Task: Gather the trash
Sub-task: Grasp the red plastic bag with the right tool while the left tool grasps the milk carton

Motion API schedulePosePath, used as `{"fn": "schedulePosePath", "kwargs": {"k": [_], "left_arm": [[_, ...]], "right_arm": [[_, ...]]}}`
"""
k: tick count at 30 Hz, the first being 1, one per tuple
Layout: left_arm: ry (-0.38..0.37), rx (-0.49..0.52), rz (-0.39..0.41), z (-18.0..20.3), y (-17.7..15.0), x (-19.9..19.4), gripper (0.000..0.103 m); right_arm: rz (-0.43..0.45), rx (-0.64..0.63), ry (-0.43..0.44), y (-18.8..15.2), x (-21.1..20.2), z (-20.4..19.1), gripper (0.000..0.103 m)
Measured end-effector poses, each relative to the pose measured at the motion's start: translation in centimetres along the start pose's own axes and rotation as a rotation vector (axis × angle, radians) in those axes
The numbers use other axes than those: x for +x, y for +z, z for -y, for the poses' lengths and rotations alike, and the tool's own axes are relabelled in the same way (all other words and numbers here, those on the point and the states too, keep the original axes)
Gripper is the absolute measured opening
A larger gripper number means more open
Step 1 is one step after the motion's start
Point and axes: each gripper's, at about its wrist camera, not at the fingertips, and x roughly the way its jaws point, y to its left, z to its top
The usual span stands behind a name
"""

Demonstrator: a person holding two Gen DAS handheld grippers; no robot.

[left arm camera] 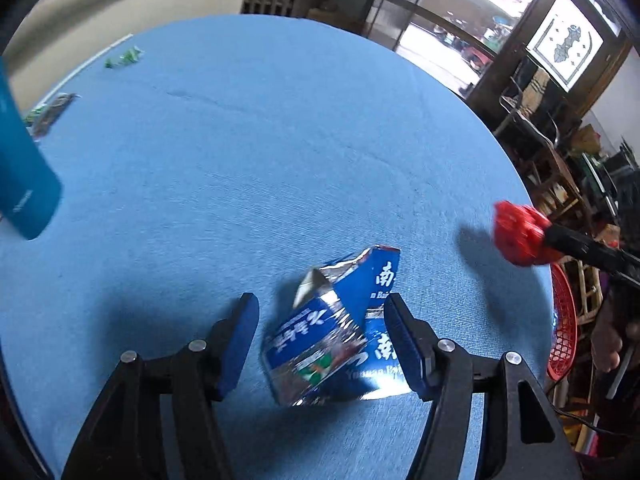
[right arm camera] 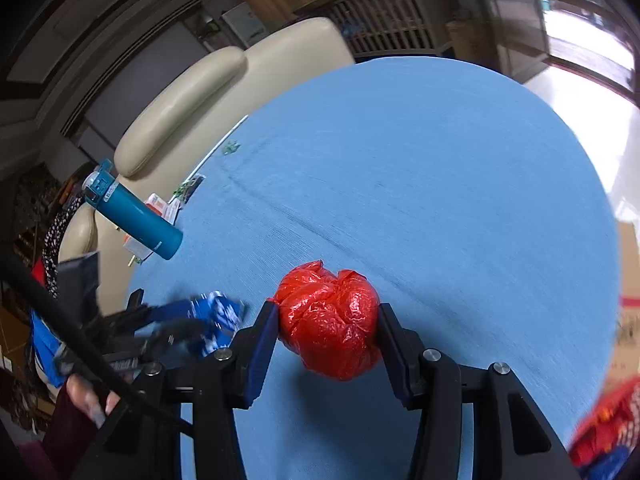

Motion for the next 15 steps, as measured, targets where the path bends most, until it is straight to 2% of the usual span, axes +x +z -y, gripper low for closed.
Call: {"fn": "schedulePosePath", "kwargs": {"k": [2,3,7,15], "left_arm": [[-0.003,0.01,0.01,0.3,0.2,0.3,0.057],[0.005,0.011,0.014,0.4,0.2,0.5,0.048],[0.038,0.008,0.022,1.1,0.2,0.7,0.041],[0.12,0.048,0.076,4.8,-0.9,-1.3,0.041]], "right_arm": [[0.013,0.03,0.006,-1.0,-1.1,1.1,0.052],[0.018,0.042,0.005,-1.4,-1.5,1.5,0.052],[0.034,0.087,0.009,-3.1,-2.8,3.2,0.052],[0.085,0.101,0.026,-4.4,-4.6,3.9,0.052]]}}
